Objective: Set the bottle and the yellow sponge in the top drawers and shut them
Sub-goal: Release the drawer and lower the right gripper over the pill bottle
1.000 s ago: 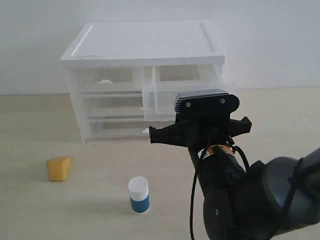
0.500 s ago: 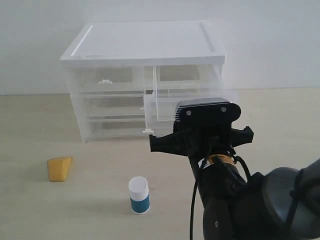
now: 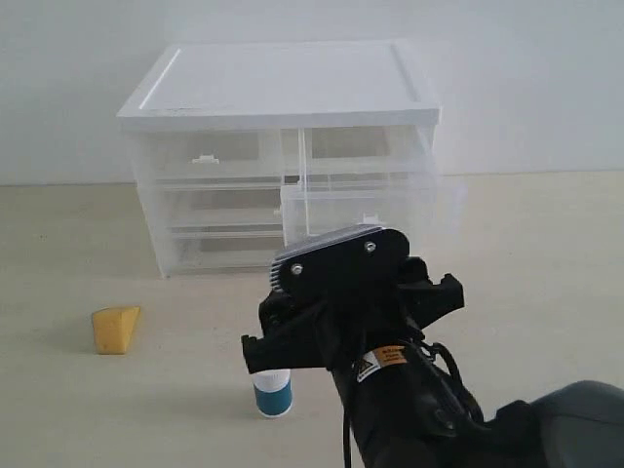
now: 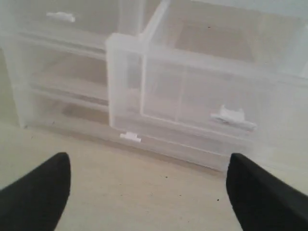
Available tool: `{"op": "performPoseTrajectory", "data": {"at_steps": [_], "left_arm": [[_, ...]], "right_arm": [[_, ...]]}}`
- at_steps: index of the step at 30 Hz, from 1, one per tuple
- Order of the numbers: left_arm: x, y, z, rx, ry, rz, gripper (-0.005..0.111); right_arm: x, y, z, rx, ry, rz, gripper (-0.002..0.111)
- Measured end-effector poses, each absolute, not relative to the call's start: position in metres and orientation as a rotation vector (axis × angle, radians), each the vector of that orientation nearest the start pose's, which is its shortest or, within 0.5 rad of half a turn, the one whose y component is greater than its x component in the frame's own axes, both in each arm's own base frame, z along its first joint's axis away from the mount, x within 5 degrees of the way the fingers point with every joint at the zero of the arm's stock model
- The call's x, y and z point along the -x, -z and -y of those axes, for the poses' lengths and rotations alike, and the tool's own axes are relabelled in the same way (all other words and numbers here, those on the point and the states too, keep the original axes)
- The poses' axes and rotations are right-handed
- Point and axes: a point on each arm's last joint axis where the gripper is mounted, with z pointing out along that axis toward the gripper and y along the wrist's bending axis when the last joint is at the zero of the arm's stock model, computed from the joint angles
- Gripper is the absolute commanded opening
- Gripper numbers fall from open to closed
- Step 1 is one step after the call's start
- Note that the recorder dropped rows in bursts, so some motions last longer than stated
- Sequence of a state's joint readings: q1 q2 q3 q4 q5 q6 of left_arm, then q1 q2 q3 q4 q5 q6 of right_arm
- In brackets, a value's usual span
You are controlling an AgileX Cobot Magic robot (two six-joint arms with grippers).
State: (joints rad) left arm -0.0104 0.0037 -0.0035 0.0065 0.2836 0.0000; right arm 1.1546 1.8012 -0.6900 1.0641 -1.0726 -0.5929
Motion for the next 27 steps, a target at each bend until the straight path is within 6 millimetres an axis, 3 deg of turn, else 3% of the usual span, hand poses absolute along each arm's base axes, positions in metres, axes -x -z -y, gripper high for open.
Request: {"op": "performPoseTrajectory", "data": {"at_steps": [2, 5, 9, 15, 23, 27], "left_arm": [[-0.055, -0.188, 0.0, -0.013, 0.001, -1.767, 0.004], [-0.055, -0.188, 0.0, -0.013, 0.001, -1.767, 0.004], [-0.055, -0.188, 0.0, -0.013, 0.001, -1.767, 0.004], [-0.055, -0.188, 0.0, -0.013, 0.001, -1.767, 0.004], [-0.055, -0.188, 0.0, -0.013, 0.001, -1.767, 0.004], [-0.055, -0.188, 0.0, -0.013, 0.001, -1.767, 0.004]], "right_arm": [[-0.181, -0.18, -0.255, 0.435, -0.117, -1.76, 0.052], [-0.168, -0.197, -0.256, 0.694, -0.154, -1.819, 0.002], [-0.157, -0.213, -0.249, 0.913, -0.217, -1.87, 0.001], [-0.168, -0.208, -0.24, 1.085, -0.275, -1.894, 0.001], [-0.17, -0.215, -0.245, 1.173, -0.263, -1.72, 0.001], [-0.149, -0.218, -0.261, 1.373, -0.353, -1.539, 0.0]]}}
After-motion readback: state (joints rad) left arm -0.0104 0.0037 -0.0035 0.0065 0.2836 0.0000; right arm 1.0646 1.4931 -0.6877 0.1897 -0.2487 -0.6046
